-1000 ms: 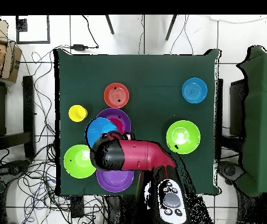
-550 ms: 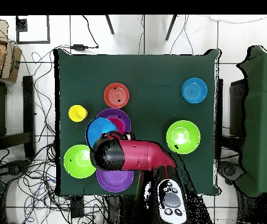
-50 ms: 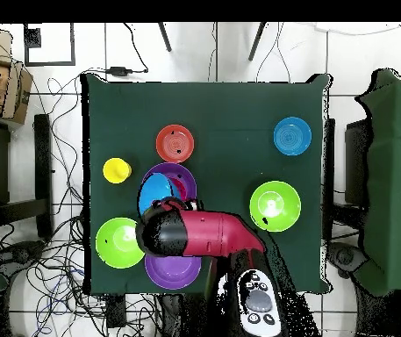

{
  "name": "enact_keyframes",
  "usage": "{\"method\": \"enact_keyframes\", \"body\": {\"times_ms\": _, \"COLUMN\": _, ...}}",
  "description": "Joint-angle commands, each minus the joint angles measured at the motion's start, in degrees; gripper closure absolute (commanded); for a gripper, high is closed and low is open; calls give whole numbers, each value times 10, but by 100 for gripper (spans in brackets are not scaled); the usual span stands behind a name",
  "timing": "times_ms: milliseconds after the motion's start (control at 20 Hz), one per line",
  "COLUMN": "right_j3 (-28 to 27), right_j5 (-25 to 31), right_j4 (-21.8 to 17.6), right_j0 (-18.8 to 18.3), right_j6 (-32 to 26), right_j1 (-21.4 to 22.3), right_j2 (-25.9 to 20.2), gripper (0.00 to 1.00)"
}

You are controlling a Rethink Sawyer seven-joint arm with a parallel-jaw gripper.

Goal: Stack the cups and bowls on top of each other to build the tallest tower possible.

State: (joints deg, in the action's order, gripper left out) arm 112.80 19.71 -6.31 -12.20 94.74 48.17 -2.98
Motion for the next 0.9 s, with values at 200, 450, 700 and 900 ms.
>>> {"method": "enact_keyframes", "body": {"times_ms": 200, "right_j3": 7, "right_j5": -17, "right_j4": 5, "right_j0": 0, "right_j6": 80, "right_j1": -7, "right_j2": -26, "gripper": 0}}
{"method": "enact_keyframes", "body": {"times_ms": 450, "right_j3": 2, "right_j5": -13, "right_j4": 4, "right_j0": 2, "right_j6": 79, "right_j1": -10, "right_j2": -24, "gripper": 0}}
{"method": "enact_keyframes", "body": {"times_ms": 700, "right_j3": -2, "right_j5": -12, "right_j4": 5, "right_j0": 3, "right_j6": 80, "right_j1": -13, "right_j2": -23, "gripper": 0}}
{"method": "enact_keyframes", "body": {"times_ms": 900, "right_j3": -4, "right_j5": -9, "right_j4": 4, "right_j0": 4, "right_j6": 79, "right_j1": -13, "right_j2": -23, "gripper": 0}}
